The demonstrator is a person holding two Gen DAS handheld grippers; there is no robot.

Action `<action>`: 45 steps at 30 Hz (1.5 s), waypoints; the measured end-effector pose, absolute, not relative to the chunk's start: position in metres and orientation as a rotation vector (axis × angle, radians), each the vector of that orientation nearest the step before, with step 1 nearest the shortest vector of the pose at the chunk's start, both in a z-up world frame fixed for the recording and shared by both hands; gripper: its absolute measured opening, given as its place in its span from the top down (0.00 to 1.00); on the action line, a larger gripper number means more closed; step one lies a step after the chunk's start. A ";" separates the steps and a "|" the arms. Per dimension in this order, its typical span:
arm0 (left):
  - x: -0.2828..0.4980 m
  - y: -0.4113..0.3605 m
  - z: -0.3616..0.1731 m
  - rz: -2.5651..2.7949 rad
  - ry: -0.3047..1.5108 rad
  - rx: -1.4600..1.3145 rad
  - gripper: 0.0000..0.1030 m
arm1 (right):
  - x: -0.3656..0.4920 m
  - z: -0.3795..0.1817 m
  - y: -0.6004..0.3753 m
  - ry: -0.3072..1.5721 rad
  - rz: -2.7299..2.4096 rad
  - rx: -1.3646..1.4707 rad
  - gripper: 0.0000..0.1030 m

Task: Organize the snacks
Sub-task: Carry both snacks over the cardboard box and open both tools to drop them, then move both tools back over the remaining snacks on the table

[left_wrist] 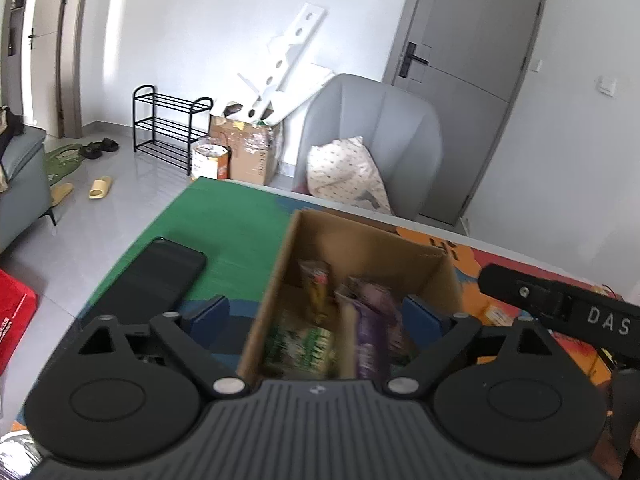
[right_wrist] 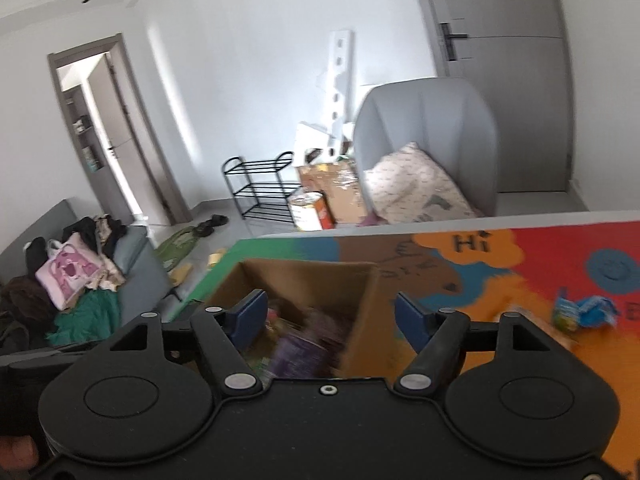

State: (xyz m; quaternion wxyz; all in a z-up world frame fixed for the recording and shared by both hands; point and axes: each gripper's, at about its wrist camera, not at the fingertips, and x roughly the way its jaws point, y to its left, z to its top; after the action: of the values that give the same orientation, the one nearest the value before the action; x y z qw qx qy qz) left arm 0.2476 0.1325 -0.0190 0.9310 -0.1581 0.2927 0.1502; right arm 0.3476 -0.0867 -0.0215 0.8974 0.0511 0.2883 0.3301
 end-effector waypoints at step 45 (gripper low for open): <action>0.344 -0.025 -0.048 0.169 0.652 -0.246 0.09 | 0.386 -0.058 -0.273 0.595 0.363 0.296 0.28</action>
State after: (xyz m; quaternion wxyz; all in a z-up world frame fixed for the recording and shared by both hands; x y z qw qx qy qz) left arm 0.3437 -0.0246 -0.0476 0.9364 -0.1202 0.3192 0.0825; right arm 0.3856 -0.2734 -0.0579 0.9291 0.1445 0.2905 0.1773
